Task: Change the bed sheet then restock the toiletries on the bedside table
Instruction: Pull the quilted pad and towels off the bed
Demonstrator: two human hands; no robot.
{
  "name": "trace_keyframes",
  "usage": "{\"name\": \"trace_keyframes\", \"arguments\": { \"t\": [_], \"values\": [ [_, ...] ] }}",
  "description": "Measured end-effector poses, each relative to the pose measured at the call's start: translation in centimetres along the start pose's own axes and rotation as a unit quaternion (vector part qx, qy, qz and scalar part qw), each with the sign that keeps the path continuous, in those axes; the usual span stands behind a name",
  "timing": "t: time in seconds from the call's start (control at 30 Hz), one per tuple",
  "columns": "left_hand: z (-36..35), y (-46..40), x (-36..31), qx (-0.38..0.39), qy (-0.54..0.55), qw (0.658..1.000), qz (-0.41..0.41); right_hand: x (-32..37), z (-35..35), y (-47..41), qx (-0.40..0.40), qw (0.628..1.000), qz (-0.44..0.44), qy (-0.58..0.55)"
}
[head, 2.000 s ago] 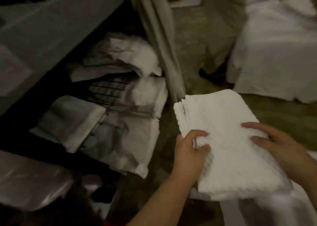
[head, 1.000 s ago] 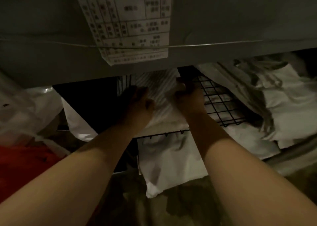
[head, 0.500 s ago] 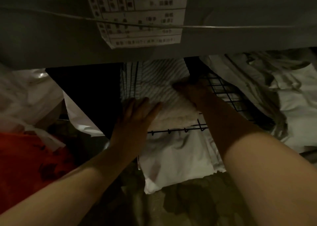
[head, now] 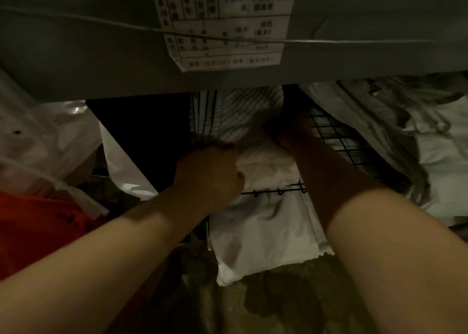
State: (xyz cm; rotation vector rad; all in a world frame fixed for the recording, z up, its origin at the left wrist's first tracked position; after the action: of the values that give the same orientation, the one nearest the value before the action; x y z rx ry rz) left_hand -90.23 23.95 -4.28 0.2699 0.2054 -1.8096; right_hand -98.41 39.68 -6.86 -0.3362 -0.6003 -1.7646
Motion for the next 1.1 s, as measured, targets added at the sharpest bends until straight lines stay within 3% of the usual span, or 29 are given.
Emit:
{"name": "trace_keyframes", "arguments": {
  "t": [0.1, 0.17, 0.23, 0.33, 0.47, 0.57, 0.7, 0.83, 0.9, 1.0, 1.1],
  "values": [
    [1.9, -4.8, -1.0, -0.029, 0.2, 0.979, 0.011, 1.7, 0.4, -0.2, -0.046, 0.993, 0.028, 0.109],
    [1.1, -8.2, -1.1, -0.007, 0.279, 0.96, -0.009, 2.8, -0.8, 0.1, -0.038, 0.979, 0.034, 0.196],
    [-1.5, -9.7, 0.2, 0.03, 0.253, 0.967, 0.021, 3.1, -2.6, 0.8, -0.037, 0.965, 0.059, 0.251],
    [-4.3, -8.9, 3.2, 0.024, 0.227, 0.963, 0.144, 2.2, -3.8, 1.3, -0.034, 0.966, 0.077, 0.244],
    [-3.9, -8.4, 3.8, 0.039, 0.257, 0.953, 0.156, 1.5, -3.3, 1.8, -0.016, 0.973, 0.065, 0.219],
    [-3.2, -7.0, 3.4, 0.001, 0.151, 0.979, 0.134, -0.1, -3.7, 4.4, -0.014, 0.983, 0.041, 0.176],
    [-2.4, -3.3, -2.9, 0.013, 0.045, 0.999, -0.027, -3.7, -2.5, 11.5, -0.095, 0.98, -0.005, 0.175],
    [-1.1, -1.5, -10.7, 0.045, 0.056, 0.967, -0.245, -8.0, 0.0, 19.5, -0.124, 0.968, -0.112, 0.185],
    [-0.9, 1.2, -14.2, 0.077, 0.054, 0.931, -0.351, -9.8, 2.3, 24.6, -0.15, 0.952, -0.193, 0.182],
    [-1.2, 9.2, -18.2, 0.158, -0.006, 0.838, -0.522, -11.0, 5.6, 34.1, -0.204, 0.909, -0.33, 0.154],
    [-2.7, 18.2, -18.9, 0.258, -0.084, 0.747, -0.607, -9.9, 6.8, 44.4, -0.249, 0.851, -0.437, 0.153]
  ]
}}
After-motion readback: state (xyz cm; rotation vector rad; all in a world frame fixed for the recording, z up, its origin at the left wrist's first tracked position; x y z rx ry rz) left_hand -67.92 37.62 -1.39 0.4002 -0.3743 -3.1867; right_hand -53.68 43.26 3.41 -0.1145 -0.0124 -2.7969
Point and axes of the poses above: each hand's wrist, its own y-axis away from the middle knuckle, its own z-axis out of the back of the hand, x = y × z, the point moved 5 cm from there along -y, towards the middle knuckle, and after that the axes turned 11 degrees about y, right-handed, at the moved point
